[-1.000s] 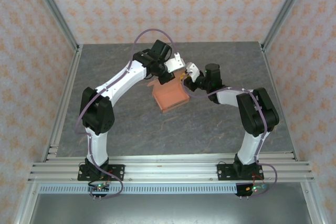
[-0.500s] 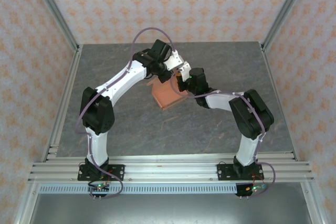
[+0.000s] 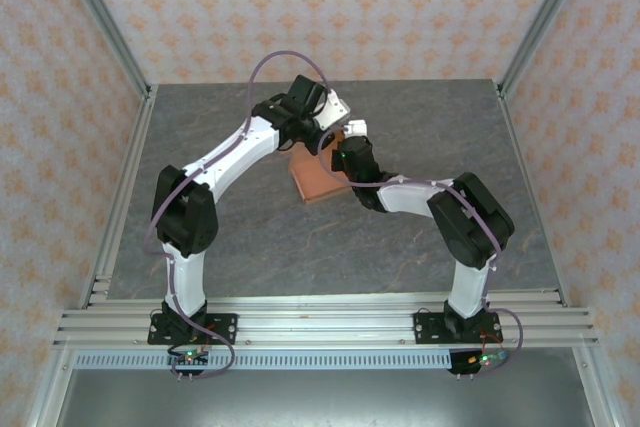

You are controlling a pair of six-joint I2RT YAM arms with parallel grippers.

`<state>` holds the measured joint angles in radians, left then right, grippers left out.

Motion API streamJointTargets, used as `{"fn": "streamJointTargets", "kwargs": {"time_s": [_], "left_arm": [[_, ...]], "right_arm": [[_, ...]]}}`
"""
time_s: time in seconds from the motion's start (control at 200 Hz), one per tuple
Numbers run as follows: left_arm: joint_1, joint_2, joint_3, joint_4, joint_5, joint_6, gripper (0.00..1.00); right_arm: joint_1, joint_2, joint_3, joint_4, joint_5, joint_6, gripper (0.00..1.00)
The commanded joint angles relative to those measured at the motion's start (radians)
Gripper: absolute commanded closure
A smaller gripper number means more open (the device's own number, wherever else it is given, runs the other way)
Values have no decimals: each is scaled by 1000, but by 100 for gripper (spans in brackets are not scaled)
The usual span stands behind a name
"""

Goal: Fold the paper box

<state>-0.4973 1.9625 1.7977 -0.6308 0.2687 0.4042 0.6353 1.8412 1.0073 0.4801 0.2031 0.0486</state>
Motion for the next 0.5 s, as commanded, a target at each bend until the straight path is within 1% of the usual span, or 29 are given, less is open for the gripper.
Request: {"fn": "streamJointTargets", "kwargs": {"time_s": [0.0, 0.185, 0.255, 0.34, 0.41, 0.495], "left_arm": [[31, -97, -4, 38, -34, -62, 73], [70, -150, -25, 73, -57, -103, 55], [85, -184, -62, 100, -77, -124, 49], [108, -254, -160, 169, -112, -166, 43], [139, -322, -277, 240, -138, -204, 40], [192, -377, -429, 352, -82, -216, 37]], "right_arm": [[-7, 11, -19, 8, 52, 12, 100], [-12, -1, -32, 7, 42, -14, 100], [-14, -6, -36, 4, 42, -25, 100], [-16, -13, -34, -2, 43, -38, 100], [-21, -20, -33, -7, 38, -52, 100], [-29, -36, -36, -23, 26, -64, 100]]}}
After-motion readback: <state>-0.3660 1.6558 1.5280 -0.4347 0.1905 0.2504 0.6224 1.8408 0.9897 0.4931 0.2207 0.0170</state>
